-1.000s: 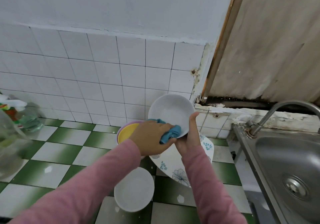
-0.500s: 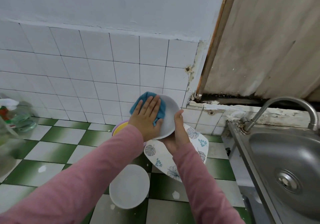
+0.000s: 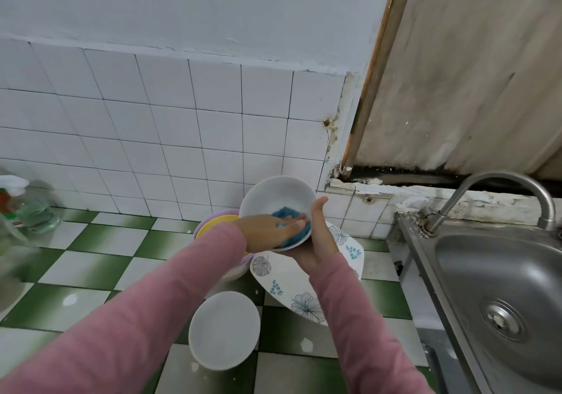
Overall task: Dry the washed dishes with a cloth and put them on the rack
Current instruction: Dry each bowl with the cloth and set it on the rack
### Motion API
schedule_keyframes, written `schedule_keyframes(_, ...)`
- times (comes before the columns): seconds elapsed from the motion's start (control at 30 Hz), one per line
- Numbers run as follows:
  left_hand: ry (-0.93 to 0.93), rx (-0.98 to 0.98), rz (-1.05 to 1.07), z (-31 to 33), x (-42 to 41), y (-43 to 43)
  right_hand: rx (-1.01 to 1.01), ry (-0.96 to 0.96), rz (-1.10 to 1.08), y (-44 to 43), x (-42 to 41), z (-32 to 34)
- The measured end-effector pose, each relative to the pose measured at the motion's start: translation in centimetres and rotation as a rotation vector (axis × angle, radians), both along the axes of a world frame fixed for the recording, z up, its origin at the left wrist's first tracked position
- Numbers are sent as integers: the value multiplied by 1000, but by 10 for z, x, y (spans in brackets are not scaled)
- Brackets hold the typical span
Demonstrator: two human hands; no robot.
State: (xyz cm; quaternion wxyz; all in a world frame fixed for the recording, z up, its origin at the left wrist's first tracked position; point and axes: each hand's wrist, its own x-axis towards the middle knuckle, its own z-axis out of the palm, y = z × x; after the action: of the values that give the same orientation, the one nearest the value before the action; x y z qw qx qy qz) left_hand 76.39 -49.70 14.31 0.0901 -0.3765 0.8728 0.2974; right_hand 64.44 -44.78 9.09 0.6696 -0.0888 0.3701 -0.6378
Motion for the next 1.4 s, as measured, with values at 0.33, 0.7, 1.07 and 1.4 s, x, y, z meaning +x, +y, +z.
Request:
schedule_keyframes(0.33, -275, -599, -115, -20, 11, -11, -64, 82, -67, -5, -8, -23)
schedule_keyframes(0.7, -57, -553, -196, -31, 15, -9, -66, 96, -149, -3, -15, -19)
schedule_keyframes(1.07, 205, -346, -157, -34, 15, 0, -33, 69, -186, -6, -13, -22)
schedule_keyframes(1.4, 952, 24, 578, -24, 2, 3, -49, -7, -93, 8, 9, -9)
